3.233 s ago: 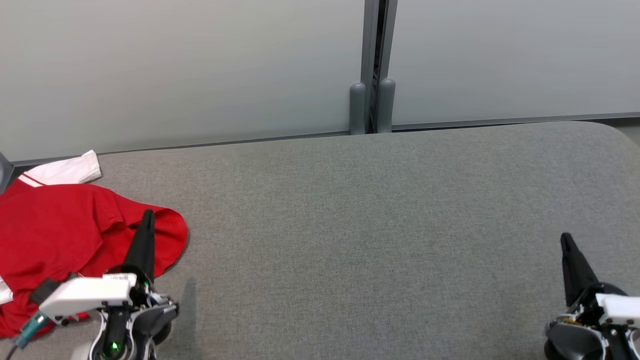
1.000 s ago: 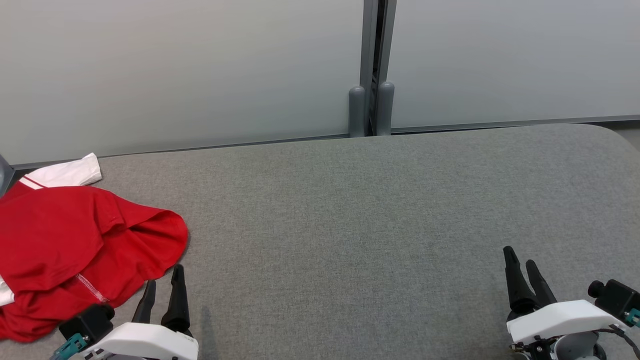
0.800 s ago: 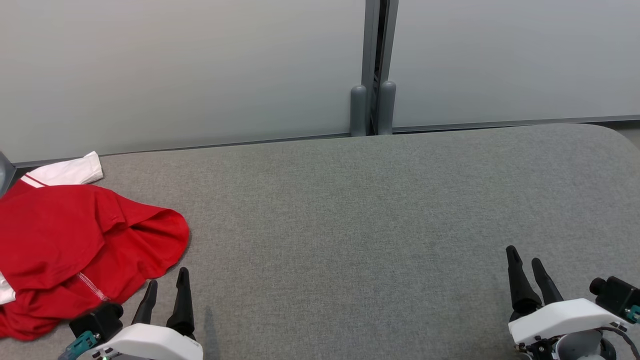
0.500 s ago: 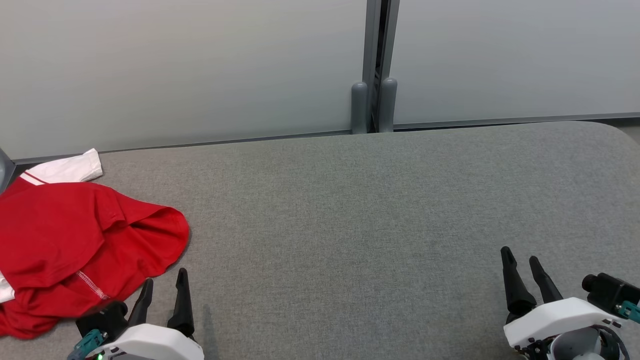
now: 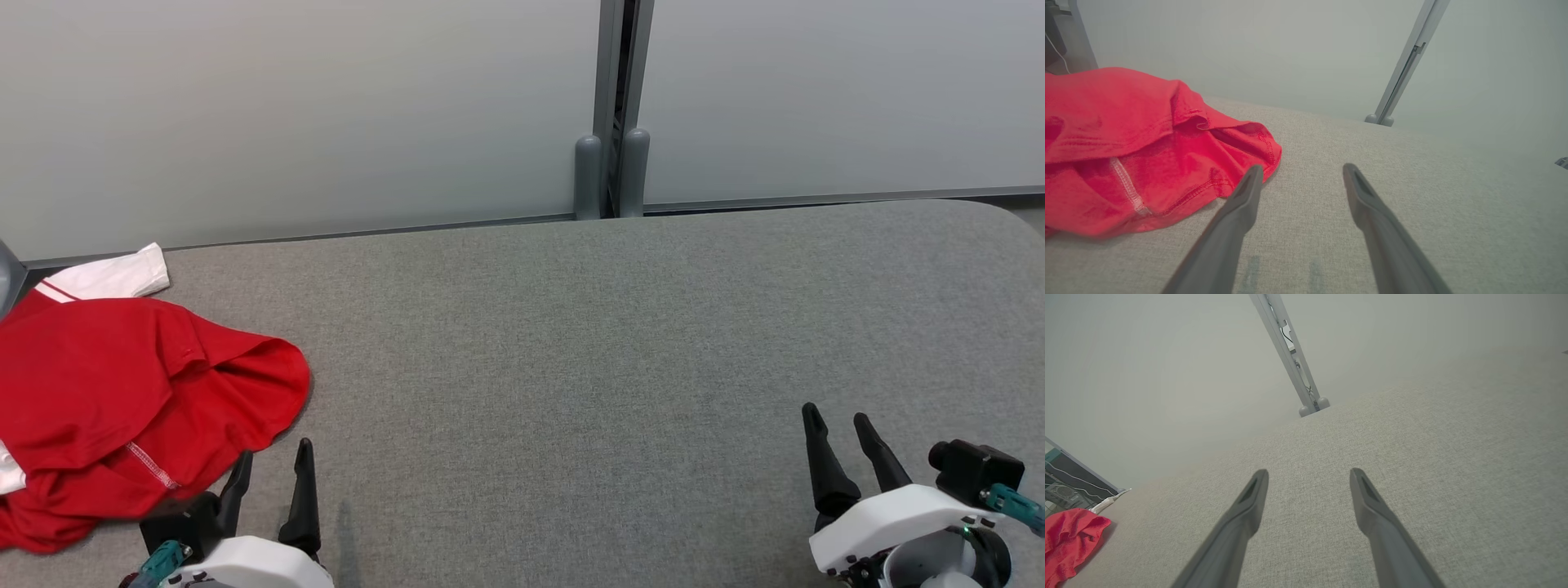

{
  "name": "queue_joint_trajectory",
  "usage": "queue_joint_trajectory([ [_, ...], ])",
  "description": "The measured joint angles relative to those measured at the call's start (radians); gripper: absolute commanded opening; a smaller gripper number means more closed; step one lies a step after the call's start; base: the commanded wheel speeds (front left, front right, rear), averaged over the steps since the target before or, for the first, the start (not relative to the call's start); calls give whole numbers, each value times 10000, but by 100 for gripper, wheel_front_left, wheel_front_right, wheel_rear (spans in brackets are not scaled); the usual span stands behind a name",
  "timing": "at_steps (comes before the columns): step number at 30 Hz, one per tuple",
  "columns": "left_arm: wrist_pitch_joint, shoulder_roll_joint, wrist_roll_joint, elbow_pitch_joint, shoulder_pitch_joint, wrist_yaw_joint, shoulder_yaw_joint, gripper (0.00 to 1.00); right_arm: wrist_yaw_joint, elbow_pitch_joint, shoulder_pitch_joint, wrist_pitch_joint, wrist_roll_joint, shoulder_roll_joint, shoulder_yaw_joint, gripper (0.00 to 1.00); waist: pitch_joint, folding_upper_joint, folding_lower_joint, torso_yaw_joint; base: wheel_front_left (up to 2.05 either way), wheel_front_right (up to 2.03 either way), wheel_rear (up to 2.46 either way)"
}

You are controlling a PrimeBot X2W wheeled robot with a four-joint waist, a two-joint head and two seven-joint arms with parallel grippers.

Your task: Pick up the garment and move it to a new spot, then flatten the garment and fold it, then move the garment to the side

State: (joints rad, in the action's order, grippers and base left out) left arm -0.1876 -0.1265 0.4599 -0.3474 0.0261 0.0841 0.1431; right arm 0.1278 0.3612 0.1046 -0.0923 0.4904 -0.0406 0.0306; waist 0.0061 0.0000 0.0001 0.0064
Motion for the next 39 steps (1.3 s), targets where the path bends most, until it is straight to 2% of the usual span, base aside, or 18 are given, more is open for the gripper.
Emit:
queue_joint_trajectory([
  [26, -598, -65, -1787, 209, -213, -127, -8, 100, 4, -173, -14, 38, -1946, -38, 213, 100, -4, 0, -1, 43, 0, 0, 0],
  [39, -757, 121, -1887, 128, -361, -161, -117, 100, 17, -98, -25, 6, -2414, -50, 389, 100, -113, 0, -1, 43, 0, 0, 0],
])
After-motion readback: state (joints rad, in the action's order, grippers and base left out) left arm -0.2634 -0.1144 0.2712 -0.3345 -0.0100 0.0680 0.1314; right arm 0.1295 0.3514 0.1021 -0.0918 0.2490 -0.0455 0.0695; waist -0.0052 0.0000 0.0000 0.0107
